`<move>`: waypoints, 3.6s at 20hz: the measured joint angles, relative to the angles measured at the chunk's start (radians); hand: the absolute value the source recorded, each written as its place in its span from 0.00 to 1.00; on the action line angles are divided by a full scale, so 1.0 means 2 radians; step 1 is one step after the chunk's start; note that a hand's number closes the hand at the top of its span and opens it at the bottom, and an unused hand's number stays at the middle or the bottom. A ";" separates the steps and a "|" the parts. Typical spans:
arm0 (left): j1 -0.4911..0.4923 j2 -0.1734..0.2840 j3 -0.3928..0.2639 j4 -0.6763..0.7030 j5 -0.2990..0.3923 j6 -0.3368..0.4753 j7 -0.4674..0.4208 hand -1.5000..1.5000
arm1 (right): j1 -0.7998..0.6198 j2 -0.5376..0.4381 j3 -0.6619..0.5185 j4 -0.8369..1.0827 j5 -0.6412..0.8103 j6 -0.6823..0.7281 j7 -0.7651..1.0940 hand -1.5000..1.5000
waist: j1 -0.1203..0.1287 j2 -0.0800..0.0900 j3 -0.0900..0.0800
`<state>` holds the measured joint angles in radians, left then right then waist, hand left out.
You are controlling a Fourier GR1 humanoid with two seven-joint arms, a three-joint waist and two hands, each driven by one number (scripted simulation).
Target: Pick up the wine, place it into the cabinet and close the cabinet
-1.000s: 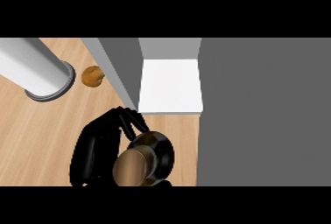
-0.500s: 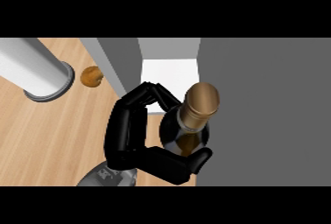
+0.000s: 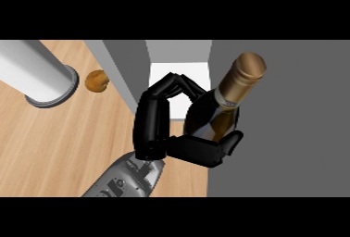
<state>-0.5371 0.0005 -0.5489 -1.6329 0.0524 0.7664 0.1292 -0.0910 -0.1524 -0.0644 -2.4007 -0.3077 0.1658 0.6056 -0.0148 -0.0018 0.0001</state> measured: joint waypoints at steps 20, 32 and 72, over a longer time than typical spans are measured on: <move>0.014 0.000 -0.007 0.125 0.113 0.021 -0.170 1.00 | 0.009 0.000 -0.006 0.001 -0.005 0.009 -0.011 0.00 | -0.001 0.000 0.000; 0.013 0.000 0.006 0.192 0.114 0.024 -0.227 1.00 | 0.006 -0.005 -0.010 0.002 -0.006 0.009 -0.012 0.00 | 0.001 0.000 0.000; -0.220 0.000 0.191 0.569 0.191 -0.070 -0.381 1.00 | 0.016 0.001 -0.006 0.008 -0.013 0.019 -0.026 0.00 | -0.010 0.004 0.000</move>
<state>-0.9764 0.0004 -0.1664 -0.4947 0.4336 0.6254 -0.6326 -0.0597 -0.1500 -0.0771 -2.3844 -0.3328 0.2044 0.5532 -0.0351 0.0056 0.0000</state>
